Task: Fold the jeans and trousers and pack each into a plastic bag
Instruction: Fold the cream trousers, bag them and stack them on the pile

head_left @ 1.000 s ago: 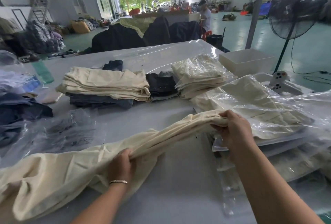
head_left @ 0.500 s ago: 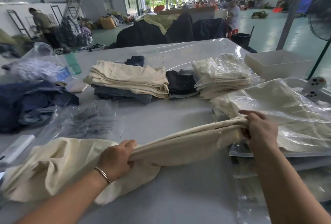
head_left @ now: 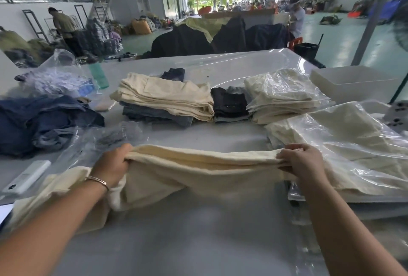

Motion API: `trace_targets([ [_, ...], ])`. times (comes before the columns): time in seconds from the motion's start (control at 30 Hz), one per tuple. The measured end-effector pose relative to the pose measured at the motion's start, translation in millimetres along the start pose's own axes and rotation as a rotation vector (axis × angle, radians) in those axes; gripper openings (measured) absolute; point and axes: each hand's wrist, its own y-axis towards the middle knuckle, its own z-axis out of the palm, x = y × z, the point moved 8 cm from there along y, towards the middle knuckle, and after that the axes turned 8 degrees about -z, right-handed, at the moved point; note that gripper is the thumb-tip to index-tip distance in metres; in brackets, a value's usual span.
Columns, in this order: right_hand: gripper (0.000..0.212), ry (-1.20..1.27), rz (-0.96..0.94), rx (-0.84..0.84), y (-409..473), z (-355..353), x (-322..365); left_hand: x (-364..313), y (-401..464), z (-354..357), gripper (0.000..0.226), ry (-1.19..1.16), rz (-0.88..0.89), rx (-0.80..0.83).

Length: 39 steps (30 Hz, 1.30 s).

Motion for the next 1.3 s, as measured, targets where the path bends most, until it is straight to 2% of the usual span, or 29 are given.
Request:
trace_targets([
  [0.1,0.025,-0.027,0.004,-0.008,6.8,6.8,7.8,-15.6,24.2,-33.3,0.045,0.262,0.102,0.076],
  [0.17,0.027,0.021,-0.033,-0.002,12.2,14.7,25.3,-27.2,48.7,-61.0,0.047,0.421,0.138,0.035],
  [0.2,0.028,0.05,-0.063,0.007,14.0,20.9,37.0,-38.9,62.0,-80.7,0.033,0.444,0.167,-0.062],
  [0.23,0.028,0.085,-0.101,0.012,15.7,28.3,51.1,-50.5,73.1,-106.7,0.016,0.415,0.19,-0.204],
  [0.27,0.029,0.134,-0.149,0.011,17.6,35.7,66.9,-57.4,82.8,-137.8,0.009,0.335,0.187,-0.38],
  [0.37,0.032,0.255,-0.283,-0.023,22.4,47.0,107.4,-58.9,72.9,-216.1,0.012,0.12,0.17,-0.919],
  [0.4,0.035,0.25,-0.306,-0.056,23.8,44.0,111.6,-59.2,64.0,-218.1,0.012,0.147,0.218,-1.0],
  [0.43,0.037,0.221,-0.311,-0.095,25.1,37.1,107.4,-57.7,57.8,-203.7,0.016,0.204,0.3,-0.989],
  [0.53,0.034,-0.021,-0.23,-0.182,25.6,5.4,58.9,-29.5,26.1,-103.7,0.027,0.32,0.538,-0.618],
  [0.6,0.034,-0.248,-0.141,-0.177,23.3,-12.1,17.0,1.3,0.8,-31.5,0.028,0.393,0.596,-0.355],
  [0.63,0.034,-0.379,-0.127,-0.152,20.2,-15.9,-0.3,17.1,-5.2,-0.2,0.031,0.44,0.561,-0.21],
  [0.73,0.03,-0.843,-0.155,-0.014,0.4,-5.0,-41.3,73.3,-23.4,91.5,0.049,0.655,0.307,0.333],
  [0.8,0.034,-1.031,-0.123,0.082,-13.7,3.8,-69.6,94.6,-50.8,134.8,0.054,0.751,0.303,0.549],
  [0.87,0.032,-1.108,-0.109,0.113,-21.0,6.5,-83.0,101.2,-61.4,146.9,0.053,0.806,0.297,0.594],
  [0.93,0.03,-1.045,-0.138,0.06,-22.7,6.3,-81.2,102.5,-49.5,131.9,0.048,0.814,0.233,0.492],
  [1.0,0.034,-0.94,-0.194,-0.013,-24.2,4.9,-78.4,102.7,-30.2,107.1,0.039,0.789,0.153,0.322],
  [1.07,0.035,-0.87,-0.183,-0.017,-29.7,8.2,-88.3,101.7,-22.6,94.6,0.031,0.757,0.106,0.267],
  [1.13,0.033,-0.863,-0.037,0.037,-36.5,11.9,-111.6,100.6,-29.9,103.4,0.033,0.766,0.128,0.309],
  [1.2,0.037,-1.026,0.003,0.103,-37.3,12.1,-129.2,103.0,-46.4,123.8,0.039,0.731,0.192,0.418],
  [1.3,0.042,-1.242,0.012,0.08,-36.6,8.8,-126.6,114.0,-56.8,127.6,0.053,0.676,0.177,0.517],
])
